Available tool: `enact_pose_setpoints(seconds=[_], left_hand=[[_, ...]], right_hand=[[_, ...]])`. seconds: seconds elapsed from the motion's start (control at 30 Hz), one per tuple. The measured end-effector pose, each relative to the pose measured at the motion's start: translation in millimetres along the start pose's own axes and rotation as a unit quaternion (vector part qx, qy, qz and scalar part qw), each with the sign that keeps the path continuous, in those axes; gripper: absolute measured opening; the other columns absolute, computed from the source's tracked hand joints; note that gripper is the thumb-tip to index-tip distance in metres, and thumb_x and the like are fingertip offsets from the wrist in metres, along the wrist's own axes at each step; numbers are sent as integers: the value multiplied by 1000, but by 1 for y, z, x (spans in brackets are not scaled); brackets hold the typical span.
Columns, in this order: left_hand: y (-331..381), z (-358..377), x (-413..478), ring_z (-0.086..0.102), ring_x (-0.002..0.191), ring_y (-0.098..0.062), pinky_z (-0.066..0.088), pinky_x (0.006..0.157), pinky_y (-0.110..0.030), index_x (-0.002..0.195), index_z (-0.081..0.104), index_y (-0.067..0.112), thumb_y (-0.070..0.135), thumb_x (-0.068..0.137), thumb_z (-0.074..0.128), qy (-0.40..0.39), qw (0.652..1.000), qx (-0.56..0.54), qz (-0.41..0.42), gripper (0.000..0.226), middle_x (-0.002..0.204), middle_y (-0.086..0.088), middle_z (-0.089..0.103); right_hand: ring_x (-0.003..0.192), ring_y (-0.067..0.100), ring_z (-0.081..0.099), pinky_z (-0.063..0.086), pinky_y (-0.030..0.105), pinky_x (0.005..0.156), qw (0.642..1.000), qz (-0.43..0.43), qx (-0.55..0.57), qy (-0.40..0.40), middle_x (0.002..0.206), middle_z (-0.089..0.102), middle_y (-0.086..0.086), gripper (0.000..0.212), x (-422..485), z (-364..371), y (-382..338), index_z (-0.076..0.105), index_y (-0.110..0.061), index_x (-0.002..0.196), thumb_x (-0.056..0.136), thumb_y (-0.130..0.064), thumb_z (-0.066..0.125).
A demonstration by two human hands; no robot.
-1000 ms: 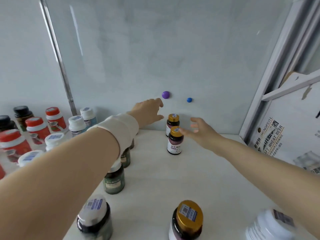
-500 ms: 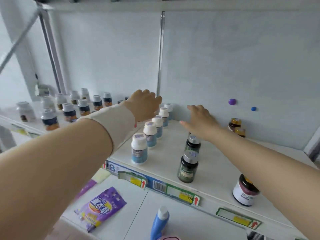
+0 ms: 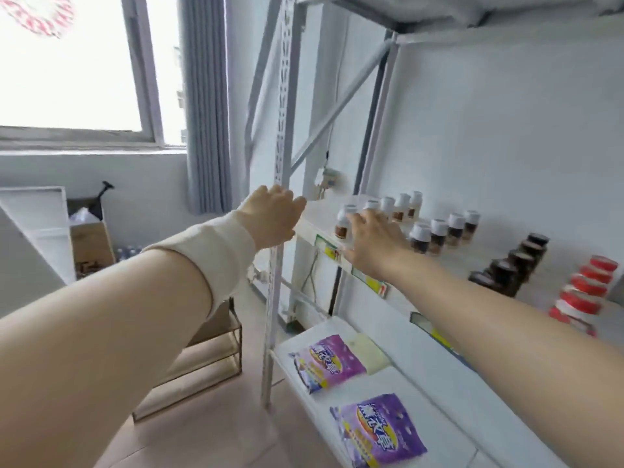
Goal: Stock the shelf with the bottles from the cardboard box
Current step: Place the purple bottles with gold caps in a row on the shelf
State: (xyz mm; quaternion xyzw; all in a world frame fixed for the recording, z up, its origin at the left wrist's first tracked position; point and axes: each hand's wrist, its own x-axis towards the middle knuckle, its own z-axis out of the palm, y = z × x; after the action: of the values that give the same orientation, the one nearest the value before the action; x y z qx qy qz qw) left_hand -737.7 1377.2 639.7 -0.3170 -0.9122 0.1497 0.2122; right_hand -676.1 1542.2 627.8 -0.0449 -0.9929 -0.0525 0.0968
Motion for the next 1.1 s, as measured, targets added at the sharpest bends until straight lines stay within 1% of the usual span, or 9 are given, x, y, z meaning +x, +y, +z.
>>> enact_pose_setpoints(seconds=[0.1, 0.17, 0.27, 0.43, 0.53, 0.7, 0.87, 0.97, 1.1], left_hand=[[-61, 57, -12, 50, 118, -26, 41, 97, -36, 134, 39, 12, 32, 95, 46, -41, 999, -1, -34, 45, 129, -9, 51], [-93, 97, -14, 50, 118, -25, 41, 97, -35, 133, 39, 12, 31, 95, 47, -69, 996, -4, -56, 44, 129, -8, 51], [-133, 159, -11, 47, 122, -27, 38, 100, -35, 134, 38, 11, 28, 95, 48, -122, 988, -25, -92, 44, 132, -9, 49], [-181, 270, 22, 45, 125, -29, 38, 101, -38, 134, 38, 10, 34, 93, 50, -207, 964, -64, -156, 48, 134, -11, 49], [-200, 330, 47, 46, 125, -28, 39, 99, -37, 134, 39, 11, 34, 93, 51, -246, 949, -88, -175, 49, 134, -11, 50], [-233, 419, 70, 48, 122, -29, 40, 97, -37, 132, 42, 12, 35, 93, 50, -296, 924, -127, -205, 46, 131, -11, 52], [-261, 507, 67, 52, 114, -27, 43, 90, -35, 127, 45, 12, 32, 95, 46, -349, 894, -168, -225, 38, 125, -10, 55], [-282, 563, 70, 51, 116, -28, 43, 92, -35, 127, 45, 11, 27, 96, 44, -374, 877, -191, -235, 35, 127, -10, 54], [-300, 646, 85, 51, 117, -27, 42, 93, -35, 127, 44, 11, 28, 95, 46, -414, 848, -237, -231, 37, 127, -10, 54]], right_hand=[[130, 33, 34, 33, 44, 106, 999, -44, -2, -31, 142, 32, 15, 58, 52, 32, -62, 27, -10, 141, 94, -41, 43], [132, 32, 31, 30, 43, 107, 997, -73, 5, -39, 144, 31, 15, 60, 85, 53, -97, 25, -10, 143, 94, -40, 42], [134, 31, 29, 26, 43, 110, 992, -113, 10, -59, 145, 31, 14, 60, 135, 94, -138, 26, -10, 143, 93, -39, 44], [133, 30, 31, 28, 43, 110, 981, -173, 6, -83, 143, 33, 13, 59, 229, 170, -182, 24, -10, 143, 94, -38, 43], [131, 29, 33, 29, 41, 108, 973, -203, 19, -105, 143, 34, 13, 58, 288, 210, -204, 24, -10, 143, 94, -37, 43], [134, 30, 29, 29, 42, 109, 956, -251, -13, -154, 144, 34, 14, 59, 375, 280, -240, 24, -9, 143, 95, -38, 42], [132, 29, 33, 31, 40, 109, 934, -280, -31, -220, 142, 36, 13, 55, 440, 353, -277, 27, -10, 142, 95, -35, 41], [131, 29, 34, 32, 40, 108, 926, -275, -34, -256, 140, 37, 13, 52, 475, 398, -295, 29, -11, 140, 95, -35, 41], [130, 28, 36, 33, 39, 108, 912, -260, -47, -314, 140, 39, 12, 51, 513, 461, -314, 30, -11, 140, 96, -35, 40]])
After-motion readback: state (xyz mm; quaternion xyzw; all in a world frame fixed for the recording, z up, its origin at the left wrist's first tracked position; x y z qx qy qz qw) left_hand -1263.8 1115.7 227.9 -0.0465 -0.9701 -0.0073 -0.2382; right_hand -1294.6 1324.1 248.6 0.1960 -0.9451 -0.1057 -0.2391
